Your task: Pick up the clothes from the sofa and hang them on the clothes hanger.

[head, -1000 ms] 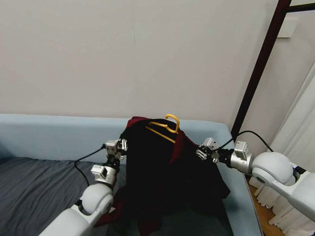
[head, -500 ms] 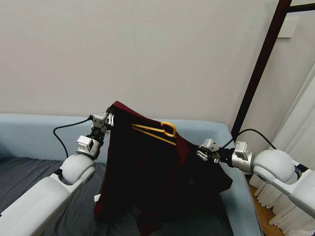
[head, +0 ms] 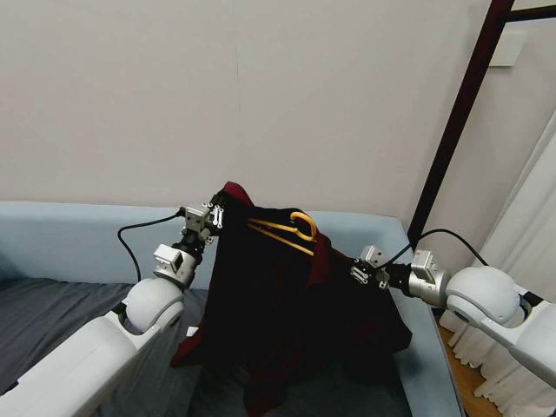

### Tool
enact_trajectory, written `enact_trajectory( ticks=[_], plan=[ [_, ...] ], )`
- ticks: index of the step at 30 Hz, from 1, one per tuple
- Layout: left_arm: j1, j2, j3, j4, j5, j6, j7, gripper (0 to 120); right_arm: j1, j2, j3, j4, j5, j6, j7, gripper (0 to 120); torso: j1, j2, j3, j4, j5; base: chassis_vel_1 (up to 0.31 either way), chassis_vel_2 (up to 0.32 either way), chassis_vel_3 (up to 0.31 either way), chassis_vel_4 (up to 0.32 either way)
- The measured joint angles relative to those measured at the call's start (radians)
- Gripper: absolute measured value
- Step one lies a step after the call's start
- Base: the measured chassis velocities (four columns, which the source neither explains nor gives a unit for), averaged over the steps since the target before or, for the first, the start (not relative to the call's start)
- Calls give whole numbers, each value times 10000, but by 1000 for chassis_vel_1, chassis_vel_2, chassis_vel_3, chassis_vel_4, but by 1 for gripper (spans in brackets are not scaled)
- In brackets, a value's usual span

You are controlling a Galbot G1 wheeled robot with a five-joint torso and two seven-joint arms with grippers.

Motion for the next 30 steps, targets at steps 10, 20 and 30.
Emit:
enact_trajectory(
  ticks=[10,20,30],
  plan=[
    [1212,-581,110,-324,659,-409,541,0,109,138,-196,133,355,-354,620,1,0,0,0,0,0,0,0,0,0],
    [1452,-1174,418,58,1301,-551,519,0,41,77,-258,568,1292,-161,686,1,0,0,0,-2,0,0,0,0,0],
    [2331,-927,103,-229,1720,-566,-231,25,34,-109,-143,670,1550,-22,662,1,0,0,0,0,-1,0,0,0,0]
  ],
)
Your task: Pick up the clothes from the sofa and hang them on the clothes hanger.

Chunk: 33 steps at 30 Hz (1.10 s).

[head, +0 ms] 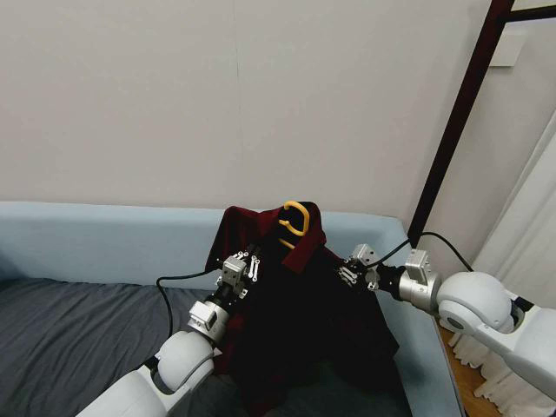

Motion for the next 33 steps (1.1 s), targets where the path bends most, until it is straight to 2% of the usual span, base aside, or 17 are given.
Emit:
enact_trajectory(
  ticks=[4,5,9,10,13,14,17,19,21,24,27,28,33],
  plan=[
    [523,505,-575,-136,86,-572,-84,41,12,-85,84,-17,3,18,-38,1,0,0,0,2,-1,0,0,0,0],
    [523,505,-575,-136,86,-572,-84,41,12,-85,84,-17,3,18,-38,1,0,0,0,2,-1,0,0,0,0],
    [740,893,-1198,-374,-647,-1274,312,60,-50,-132,170,4,2,23,-38,1,0,0,0,-2,-1,0,0,0,0],
    [740,893,-1198,-374,-647,-1274,312,60,-50,-132,170,4,2,23,-38,1,0,0,0,-2,-1,0,0,0,0],
    [839,1228,-1649,-603,-1524,-1944,1493,73,-53,-199,209,-15,-234,91,-49,1,0,0,0,2,-1,0,0,0,0],
    [839,1228,-1649,-603,-1524,-1944,1493,73,-53,-199,209,-15,-234,91,-49,1,0,0,0,2,-1,0,0,0,0],
    [942,1519,-1869,-766,-2105,-2284,2350,88,-52,-346,301,-15,-448,174,-121,1,1,0,0,-1,1,0,0,0,0],
    [1092,1515,-1888,-784,-2057,-2317,2516,96,-63,-494,368,137,-343,169,-75,1,0,1,1,0,1,0,0,0,0],
    [1131,1453,-1888,-773,-1988,-2317,2526,98,-81,-561,405,206,-301,158,-42,1,0,0,0,2,0,0,0,0,0],
    [1188,1125,-1888,-653,-1704,-2155,2024,100,-165,-824,506,469,-137,6,366,1,0,0,0,1,0,0,0,0,0],
    [1326,793,-1857,-585,-1254,-1597,715,100,-283,-1172,647,931,671,-569,1605,1,0,0,0,-4,1,0,0,0,0],
    [1568,594,-1830,-554,-1027,-1173,-49,100,-378,-1404,799,1185,1258,-832,2161,1,0,0,0,-3,1,0,0,0,0],
    [1993,253,-1858,-452,-610,-842,-744,100,-488,-1915,1112,1528,1805,-982,2307,1,0,1,0,2,0,0,0,0,0]
  ],
)
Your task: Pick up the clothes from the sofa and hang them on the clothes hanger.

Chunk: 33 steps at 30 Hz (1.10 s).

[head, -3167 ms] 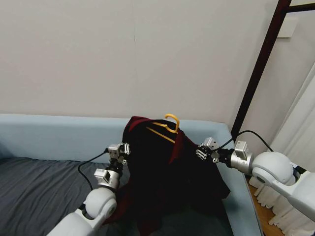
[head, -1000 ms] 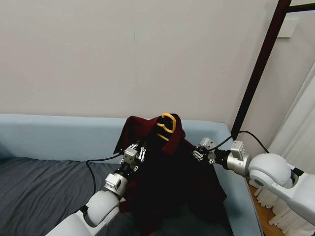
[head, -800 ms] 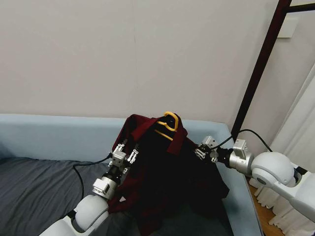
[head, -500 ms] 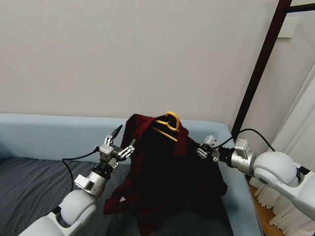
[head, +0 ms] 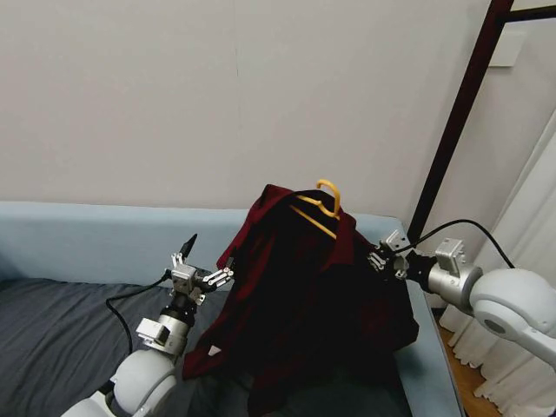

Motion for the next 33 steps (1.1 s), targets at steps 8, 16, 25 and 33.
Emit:
enact_trajectory(
  ticks=[8,16,25,33],
  plan=[
    [710,-207,-84,-18,541,181,-333,100,99,-913,568,974,821,-826,975,1,0,0,0,-1,0,0,0,0,0],
    [885,-582,137,8,943,42,-393,100,148,-2126,1583,2668,2586,-2079,3854,1,0,0,0,-2,0,0,0,0,0],
    [545,-706,375,18,960,29,-348,100,389,-3346,2339,3352,3974,-2990,5711,1,0,0,-1,-4,1,0,0,0,0],
    [153,-985,569,204,970,-77,-331,100,603,-4002,2749,3067,5451,-3643,7780,1,0,0,0,-2,1,0,0,0,0]
  ],
)
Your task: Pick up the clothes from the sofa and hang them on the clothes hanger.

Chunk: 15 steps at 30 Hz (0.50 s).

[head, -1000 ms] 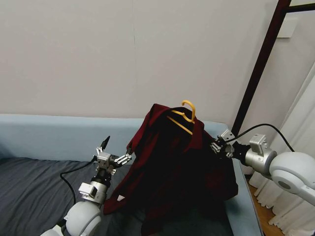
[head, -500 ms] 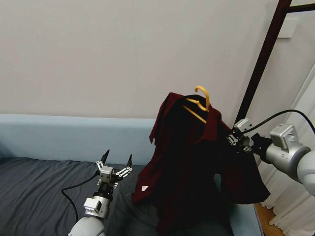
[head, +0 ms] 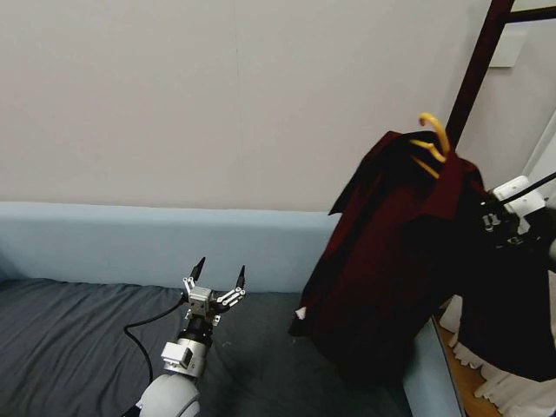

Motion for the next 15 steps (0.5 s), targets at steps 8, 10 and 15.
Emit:
enact_trajectory(
  ticks=[8,10,15],
  plan=[
    [-288,1,-47,172,-75,-175,16,100,-128,199,10,-2571,-134,202,100,1,1,0,0,0,2,0,0,0,0],
    [-374,-7,-61,171,-88,-174,10,100,-164,482,-81,-3438,-485,549,-205,1,1,-1,1,1,3,0,0,0,0],
    [-446,-92,-58,89,-90,-96,2,100,-20,902,-97,-4589,-772,905,-541,1,1,-1,1,1,1,0,0,0,0]
  ],
)
